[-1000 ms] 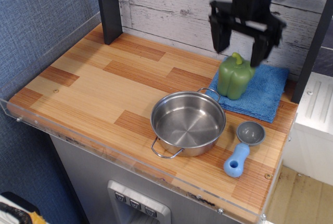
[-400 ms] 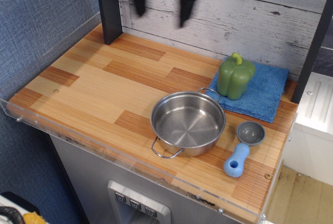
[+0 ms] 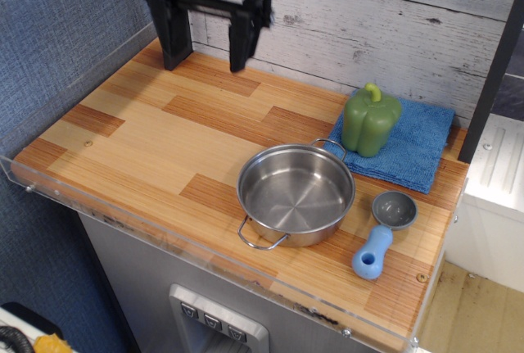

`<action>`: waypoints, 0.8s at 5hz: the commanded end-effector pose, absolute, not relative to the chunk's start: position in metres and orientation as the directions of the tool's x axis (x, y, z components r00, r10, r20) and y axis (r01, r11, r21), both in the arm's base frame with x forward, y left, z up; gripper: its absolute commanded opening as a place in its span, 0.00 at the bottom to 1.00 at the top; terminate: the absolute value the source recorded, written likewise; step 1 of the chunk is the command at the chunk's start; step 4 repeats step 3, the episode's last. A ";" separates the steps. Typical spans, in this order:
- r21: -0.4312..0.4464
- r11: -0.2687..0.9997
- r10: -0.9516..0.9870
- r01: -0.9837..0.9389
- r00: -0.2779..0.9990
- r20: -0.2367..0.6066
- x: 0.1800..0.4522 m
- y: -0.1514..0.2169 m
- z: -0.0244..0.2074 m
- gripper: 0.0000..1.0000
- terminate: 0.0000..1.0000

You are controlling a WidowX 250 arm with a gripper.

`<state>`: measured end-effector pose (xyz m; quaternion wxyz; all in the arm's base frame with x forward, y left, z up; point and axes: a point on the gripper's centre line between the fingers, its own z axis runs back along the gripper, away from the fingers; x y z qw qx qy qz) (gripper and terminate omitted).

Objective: Put the green pepper on the blue rectangle.

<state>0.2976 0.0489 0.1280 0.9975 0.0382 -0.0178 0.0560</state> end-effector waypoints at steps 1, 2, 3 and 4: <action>0.118 0.992 -0.045 0.040 0.998 0.037 0.303 0.017 0.104 1.00 0.00; 0.141 0.987 -0.076 0.075 0.997 -0.002 0.303 0.014 0.096 1.00 0.00; 0.141 0.987 -0.076 0.075 0.997 -0.002 0.303 0.014 0.096 1.00 1.00; 0.141 0.987 -0.076 0.075 0.997 -0.002 0.303 0.014 0.096 1.00 1.00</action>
